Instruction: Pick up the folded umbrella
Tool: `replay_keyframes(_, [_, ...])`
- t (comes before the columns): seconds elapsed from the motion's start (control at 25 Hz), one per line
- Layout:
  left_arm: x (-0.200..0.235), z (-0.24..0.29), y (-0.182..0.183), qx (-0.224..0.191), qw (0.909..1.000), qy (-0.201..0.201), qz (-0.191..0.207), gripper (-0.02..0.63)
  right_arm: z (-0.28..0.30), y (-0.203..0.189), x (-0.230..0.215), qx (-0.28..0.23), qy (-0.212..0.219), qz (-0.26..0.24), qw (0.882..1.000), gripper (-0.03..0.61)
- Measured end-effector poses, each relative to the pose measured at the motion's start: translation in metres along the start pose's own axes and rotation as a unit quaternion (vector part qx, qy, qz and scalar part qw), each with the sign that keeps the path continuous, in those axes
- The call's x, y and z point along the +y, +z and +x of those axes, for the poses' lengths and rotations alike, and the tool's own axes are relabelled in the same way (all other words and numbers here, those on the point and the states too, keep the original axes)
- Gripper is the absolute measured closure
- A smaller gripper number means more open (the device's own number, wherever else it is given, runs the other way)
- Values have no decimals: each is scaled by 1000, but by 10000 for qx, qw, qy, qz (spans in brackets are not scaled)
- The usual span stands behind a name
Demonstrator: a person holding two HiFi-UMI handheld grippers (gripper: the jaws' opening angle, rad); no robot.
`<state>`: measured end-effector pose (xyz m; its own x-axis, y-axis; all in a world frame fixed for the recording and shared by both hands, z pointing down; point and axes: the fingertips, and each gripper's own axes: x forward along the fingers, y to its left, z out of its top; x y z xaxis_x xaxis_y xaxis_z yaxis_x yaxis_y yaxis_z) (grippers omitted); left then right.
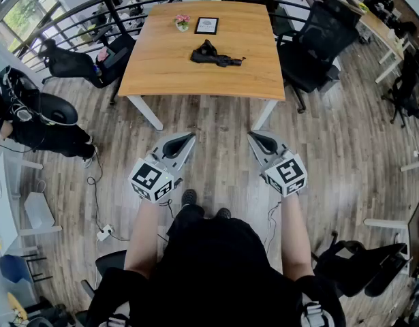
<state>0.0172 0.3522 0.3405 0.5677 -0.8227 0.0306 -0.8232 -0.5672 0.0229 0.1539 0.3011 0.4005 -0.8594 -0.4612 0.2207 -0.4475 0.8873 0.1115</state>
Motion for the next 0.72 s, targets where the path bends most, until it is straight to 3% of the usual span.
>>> replay_keyframes(0.72, [-20, 1, 0, 13, 9998, 180, 95, 594, -15, -4, -3, -132, 127, 36, 9998, 571])
